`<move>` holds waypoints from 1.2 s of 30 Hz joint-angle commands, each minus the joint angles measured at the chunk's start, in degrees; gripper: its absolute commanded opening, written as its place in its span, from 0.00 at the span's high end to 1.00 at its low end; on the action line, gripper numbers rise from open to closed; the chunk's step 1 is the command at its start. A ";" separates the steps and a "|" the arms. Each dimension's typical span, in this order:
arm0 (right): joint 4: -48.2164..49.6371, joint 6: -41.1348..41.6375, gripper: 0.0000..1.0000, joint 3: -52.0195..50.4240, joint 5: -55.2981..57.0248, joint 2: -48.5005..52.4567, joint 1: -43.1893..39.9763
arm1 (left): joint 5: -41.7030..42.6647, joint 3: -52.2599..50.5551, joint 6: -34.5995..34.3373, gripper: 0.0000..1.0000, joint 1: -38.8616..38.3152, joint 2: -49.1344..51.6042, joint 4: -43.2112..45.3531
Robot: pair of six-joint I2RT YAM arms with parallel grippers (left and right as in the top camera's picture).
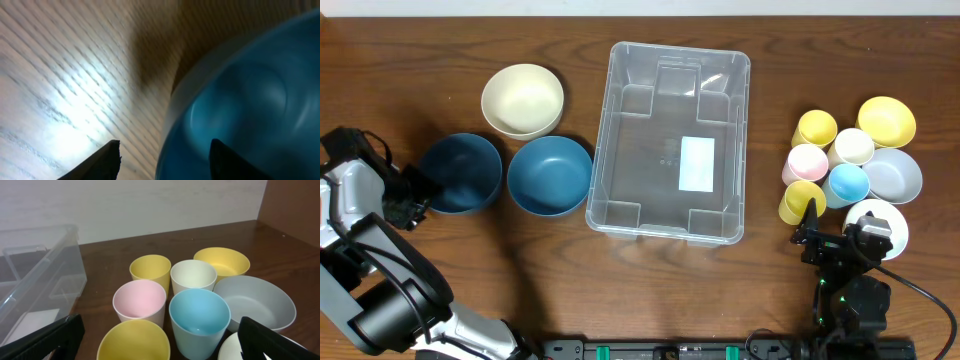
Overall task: Pack container
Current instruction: 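Reach the left gripper to the left teal bowl and grasp its rim, then lift the teal bowl and carry it over the clear container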
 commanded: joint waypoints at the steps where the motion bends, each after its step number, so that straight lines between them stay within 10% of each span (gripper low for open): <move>1: -0.09 -0.44 0.01 -0.13 0.37 -0.09 -0.48 | -1.60 -2.19 0.52 0.43 0.17 0.44 1.36; 5: -0.09 -0.44 0.01 -0.13 0.37 -0.09 -0.48 | -1.60 -3.17 0.52 0.44 0.13 0.44 3.37; 18: -0.09 -0.46 0.01 -0.13 0.37 -0.09 -0.48 | -1.81 -1.57 0.52 0.93 0.24 -1.31 3.39; 36: -0.09 -0.44 0.01 -0.13 0.37 -0.09 -0.48 | -1.62 10.25 -1.18 0.94 -0.74 -18.18 -4.61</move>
